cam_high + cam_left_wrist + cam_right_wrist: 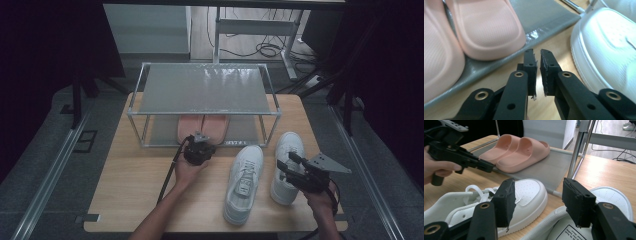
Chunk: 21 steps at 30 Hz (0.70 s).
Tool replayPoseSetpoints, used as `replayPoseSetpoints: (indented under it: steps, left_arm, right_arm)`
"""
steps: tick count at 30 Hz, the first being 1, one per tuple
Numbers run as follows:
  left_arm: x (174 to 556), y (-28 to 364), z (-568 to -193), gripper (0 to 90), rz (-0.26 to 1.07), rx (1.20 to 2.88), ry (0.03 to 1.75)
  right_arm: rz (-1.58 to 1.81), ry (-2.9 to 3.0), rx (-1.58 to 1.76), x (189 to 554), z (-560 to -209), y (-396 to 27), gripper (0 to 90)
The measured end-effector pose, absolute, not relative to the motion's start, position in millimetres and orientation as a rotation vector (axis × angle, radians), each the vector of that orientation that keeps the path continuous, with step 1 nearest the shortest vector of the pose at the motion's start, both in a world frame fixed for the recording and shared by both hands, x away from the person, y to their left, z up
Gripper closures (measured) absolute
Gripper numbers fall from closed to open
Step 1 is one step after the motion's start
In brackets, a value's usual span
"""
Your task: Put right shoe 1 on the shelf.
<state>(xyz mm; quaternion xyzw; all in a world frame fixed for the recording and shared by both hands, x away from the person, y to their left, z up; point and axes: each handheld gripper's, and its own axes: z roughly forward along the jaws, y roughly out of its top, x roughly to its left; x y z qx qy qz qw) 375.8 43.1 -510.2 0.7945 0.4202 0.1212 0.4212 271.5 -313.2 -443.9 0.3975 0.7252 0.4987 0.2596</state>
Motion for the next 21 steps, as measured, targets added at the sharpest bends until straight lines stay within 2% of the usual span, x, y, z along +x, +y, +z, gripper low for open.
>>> replayPoseSetpoints:
  steps: [8, 9, 10, 11, 14, 16, 21]
  left_arm:
    - [356, 71, -504, 75.7, 0.262, 1.988, 1.023]
    - [353, 74, -503, 71.8, 0.256, 1.991, 1.022]
    - [351, 77, -503, 71.8, 0.251, 1.993, 1.024]
    - [348, 80, -502, 67.1, 0.255, 1.990, 1.031]
    - [341, 90, -503, 63.6, 0.262, 1.985, 1.038]
    - [336, 95, -504, 55.5, 0.257, 1.992, 1.046]
    - [324, 111, -506, 49.1, 0.229, 1.995, 1.053]
  right_arm:
    - [1.350, 1.968, 1.075, 271, -444, -312, 44.6]
    - [1.350, 1.971, 1.075, 271, -444, -311, 44.6]
    - [1.350, 1.971, 1.075, 271, -444, -311, 44.6]
    - [1.349, 1.973, 1.074, 271, -444, -310, 44.5]
    - [1.348, 1.975, 1.070, 271, -444, -309, 44.6]
    - [1.348, 1.976, 1.070, 271, -444, -308, 44.6]
    - [1.348, 1.980, 1.068, 271, -444, -307, 44.5]
